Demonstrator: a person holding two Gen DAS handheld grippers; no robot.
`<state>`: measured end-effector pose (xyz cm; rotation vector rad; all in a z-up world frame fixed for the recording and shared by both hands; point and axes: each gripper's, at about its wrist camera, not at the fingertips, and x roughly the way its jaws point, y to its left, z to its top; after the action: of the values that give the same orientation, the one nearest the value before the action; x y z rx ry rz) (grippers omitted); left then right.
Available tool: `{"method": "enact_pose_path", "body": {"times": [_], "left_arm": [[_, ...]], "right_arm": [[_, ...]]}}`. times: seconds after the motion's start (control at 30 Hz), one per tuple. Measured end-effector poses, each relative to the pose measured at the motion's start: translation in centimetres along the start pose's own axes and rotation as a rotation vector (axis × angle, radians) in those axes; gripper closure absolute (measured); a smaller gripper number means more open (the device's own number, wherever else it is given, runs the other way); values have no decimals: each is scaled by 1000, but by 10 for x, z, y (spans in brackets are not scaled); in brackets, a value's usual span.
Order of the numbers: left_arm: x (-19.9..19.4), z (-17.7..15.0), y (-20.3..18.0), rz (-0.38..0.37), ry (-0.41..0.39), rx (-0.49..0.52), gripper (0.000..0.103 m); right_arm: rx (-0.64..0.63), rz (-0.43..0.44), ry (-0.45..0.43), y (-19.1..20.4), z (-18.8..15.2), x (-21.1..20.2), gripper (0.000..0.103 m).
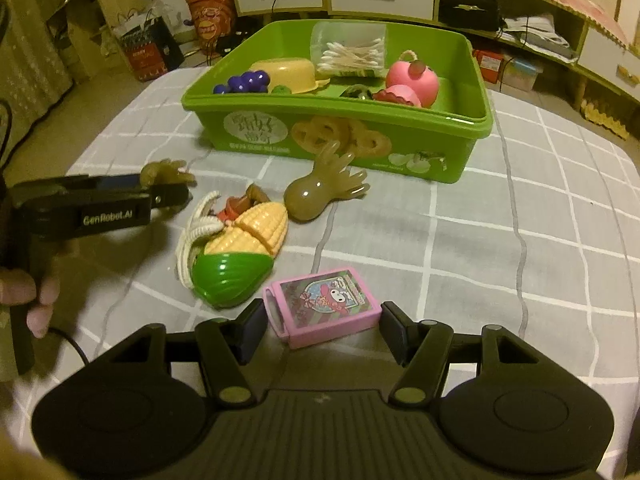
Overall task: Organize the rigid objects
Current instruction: 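Grasp and lift the pink card box with the right tool while the left tool grasps the octopus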
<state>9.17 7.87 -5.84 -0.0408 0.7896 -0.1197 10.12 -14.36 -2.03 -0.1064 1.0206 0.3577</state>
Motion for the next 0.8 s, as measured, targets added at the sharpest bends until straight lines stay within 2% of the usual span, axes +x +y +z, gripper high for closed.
{"method": "enact_pose_path", "body": {"times": [0.27,0.53,0.8], "left_arm": [[-8,4,-3,-13,-4,-13,45],[-13,8,1,-41,5,-70,45],[-24,15,1,-61,0,-93,46]], "right_arm": [[64,3,-22,-13,8,-6,57],[143,29,-44,-27,17,-14,57],[167,31,-79,-33,32,-23,57]]}}
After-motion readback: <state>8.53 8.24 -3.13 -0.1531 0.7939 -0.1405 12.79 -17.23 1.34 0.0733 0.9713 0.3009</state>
